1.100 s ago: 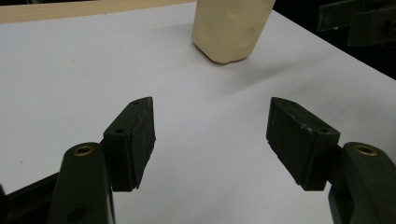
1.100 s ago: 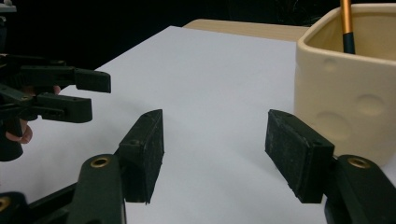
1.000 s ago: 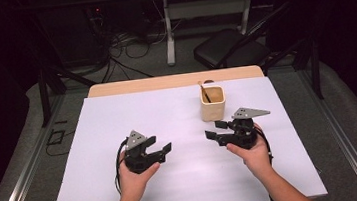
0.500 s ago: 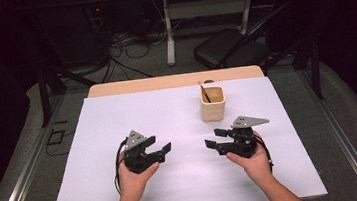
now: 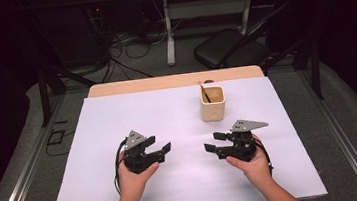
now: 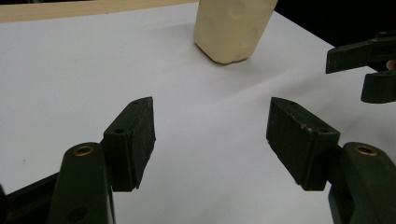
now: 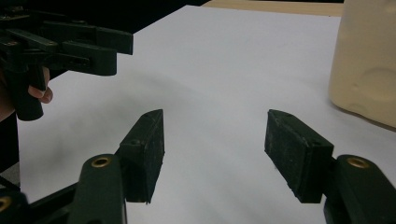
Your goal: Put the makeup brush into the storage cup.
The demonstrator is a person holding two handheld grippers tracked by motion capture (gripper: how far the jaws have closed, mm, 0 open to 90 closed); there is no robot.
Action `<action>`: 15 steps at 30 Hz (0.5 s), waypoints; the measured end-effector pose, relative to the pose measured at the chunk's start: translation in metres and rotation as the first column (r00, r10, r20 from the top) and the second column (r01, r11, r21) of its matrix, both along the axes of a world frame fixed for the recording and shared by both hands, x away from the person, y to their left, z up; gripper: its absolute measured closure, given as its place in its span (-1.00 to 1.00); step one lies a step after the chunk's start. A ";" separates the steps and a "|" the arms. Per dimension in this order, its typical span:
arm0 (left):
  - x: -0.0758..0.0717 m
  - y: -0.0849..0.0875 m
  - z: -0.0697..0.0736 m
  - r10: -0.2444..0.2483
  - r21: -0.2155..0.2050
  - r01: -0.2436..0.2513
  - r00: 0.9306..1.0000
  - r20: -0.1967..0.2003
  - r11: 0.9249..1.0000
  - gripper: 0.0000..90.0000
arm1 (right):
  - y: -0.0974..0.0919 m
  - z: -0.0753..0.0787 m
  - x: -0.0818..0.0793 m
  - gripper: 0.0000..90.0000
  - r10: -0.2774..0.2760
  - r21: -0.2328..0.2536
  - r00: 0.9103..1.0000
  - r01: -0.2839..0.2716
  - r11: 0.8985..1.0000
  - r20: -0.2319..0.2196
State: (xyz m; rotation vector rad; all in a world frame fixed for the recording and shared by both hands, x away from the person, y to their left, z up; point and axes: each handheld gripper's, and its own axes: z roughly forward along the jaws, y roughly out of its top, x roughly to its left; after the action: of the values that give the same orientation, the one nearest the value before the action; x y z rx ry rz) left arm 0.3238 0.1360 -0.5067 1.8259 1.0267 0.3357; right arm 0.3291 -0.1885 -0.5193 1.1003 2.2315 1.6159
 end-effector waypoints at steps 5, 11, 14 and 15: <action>0.000 0.001 0.000 0.001 -0.001 -0.001 1.000 0.000 1.000 -0.28 | 0.001 -0.002 -0.002 -0.16 0.002 -0.003 1.000 -0.002 1.000 0.002; -0.001 0.002 0.001 0.006 -0.004 -0.006 1.000 0.003 1.000 -0.28 | 0.002 -0.003 -0.005 -0.16 0.021 -0.017 1.000 -0.021 1.000 0.005; -0.001 0.003 0.001 0.011 -0.005 -0.011 1.000 0.001 1.000 -0.28 | 0.003 -0.004 -0.006 -0.16 0.028 -0.021 1.000 -0.028 0.999 0.013; -0.001 0.003 0.001 0.011 -0.005 -0.011 1.000 0.001 1.000 -0.28 | 0.003 -0.004 -0.007 -0.16 0.031 -0.019 0.999 -0.031 0.999 0.013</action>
State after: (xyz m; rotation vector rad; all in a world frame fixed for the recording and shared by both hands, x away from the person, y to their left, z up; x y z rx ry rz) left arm 0.3230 0.1386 -0.5054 1.8161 1.0364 0.3404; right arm 0.3220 -0.1853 -0.5232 1.0528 2.2614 1.6063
